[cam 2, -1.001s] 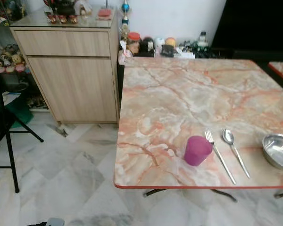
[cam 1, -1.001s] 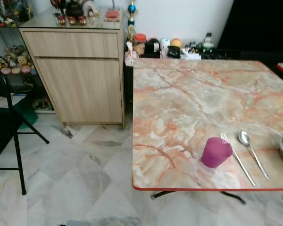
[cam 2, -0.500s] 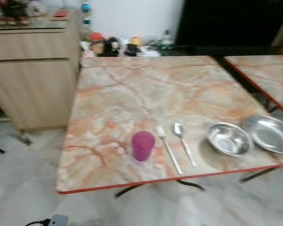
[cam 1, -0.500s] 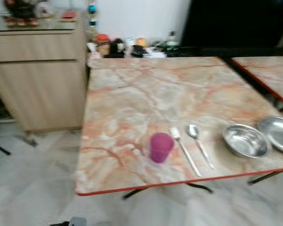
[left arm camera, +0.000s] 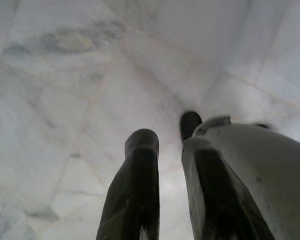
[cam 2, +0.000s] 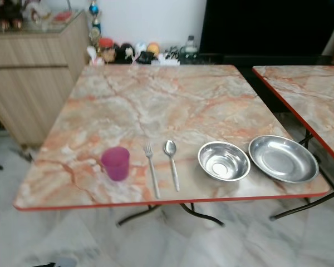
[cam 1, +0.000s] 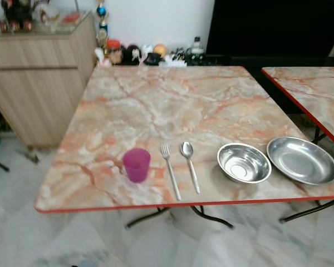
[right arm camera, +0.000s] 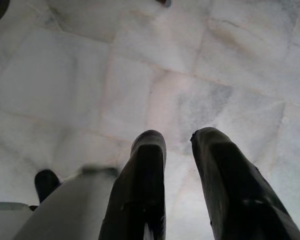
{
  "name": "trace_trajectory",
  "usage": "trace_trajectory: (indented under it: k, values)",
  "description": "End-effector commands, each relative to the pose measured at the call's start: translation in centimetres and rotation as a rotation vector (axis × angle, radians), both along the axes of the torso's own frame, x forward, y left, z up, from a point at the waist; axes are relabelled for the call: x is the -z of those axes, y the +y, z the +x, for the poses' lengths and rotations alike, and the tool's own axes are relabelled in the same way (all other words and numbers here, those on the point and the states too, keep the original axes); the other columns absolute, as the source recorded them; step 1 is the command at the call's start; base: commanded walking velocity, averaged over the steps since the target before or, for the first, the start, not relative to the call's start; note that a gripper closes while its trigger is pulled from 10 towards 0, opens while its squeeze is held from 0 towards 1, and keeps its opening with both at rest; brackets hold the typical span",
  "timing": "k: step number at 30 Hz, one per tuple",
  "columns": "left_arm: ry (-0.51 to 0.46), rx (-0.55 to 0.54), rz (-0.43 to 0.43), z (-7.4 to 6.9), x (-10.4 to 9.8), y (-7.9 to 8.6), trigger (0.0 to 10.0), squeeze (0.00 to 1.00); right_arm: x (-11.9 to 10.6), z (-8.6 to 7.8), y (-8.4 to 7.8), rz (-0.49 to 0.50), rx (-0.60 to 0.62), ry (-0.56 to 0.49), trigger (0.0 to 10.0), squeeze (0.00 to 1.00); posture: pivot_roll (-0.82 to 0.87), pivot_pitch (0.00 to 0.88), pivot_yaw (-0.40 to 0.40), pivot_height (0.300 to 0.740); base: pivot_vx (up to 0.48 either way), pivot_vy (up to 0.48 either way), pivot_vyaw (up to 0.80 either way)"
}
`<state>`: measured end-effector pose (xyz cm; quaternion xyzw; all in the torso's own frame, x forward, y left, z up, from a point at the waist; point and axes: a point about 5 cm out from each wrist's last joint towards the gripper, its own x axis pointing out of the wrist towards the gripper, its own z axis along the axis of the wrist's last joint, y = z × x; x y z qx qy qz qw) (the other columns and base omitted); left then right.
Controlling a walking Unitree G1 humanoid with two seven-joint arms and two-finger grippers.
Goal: Setting the table
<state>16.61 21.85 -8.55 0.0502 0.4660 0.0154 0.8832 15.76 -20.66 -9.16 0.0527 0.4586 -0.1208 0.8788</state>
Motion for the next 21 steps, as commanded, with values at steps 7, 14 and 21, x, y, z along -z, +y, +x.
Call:
trace_trajectory:
  k: [7, 14, 21]
  values:
    - [0.051, 0.246, -0.053, 1.72, -0.16, -3.48, 10.0, 0.00, -0.35, 1.64, 1.86, 0.066, -0.143, 0.000, 10.0, 0.00, 0.09, 0.127, -0.055, 0.740, 0.000, -0.480, 0.54]
    - [0.052, 0.248, -0.053, 1.70, -0.15, -3.52, 10.0, 0.00, -0.28, 1.50, 1.82, 0.078, -0.114, 0.004, 10.0, 0.00, 0.09, 0.130, -0.056, 0.740, 0.000, -0.309, 0.11]
    - [0.049, 0.234, -0.060, 1.73, -0.15, -3.57, 10.0, 0.00, -0.38, 1.64, 1.70, 0.092, -0.092, -0.012, 10.0, 0.00, 0.09, 0.129, -0.057, 0.740, 0.000, 0.000, 0.00]
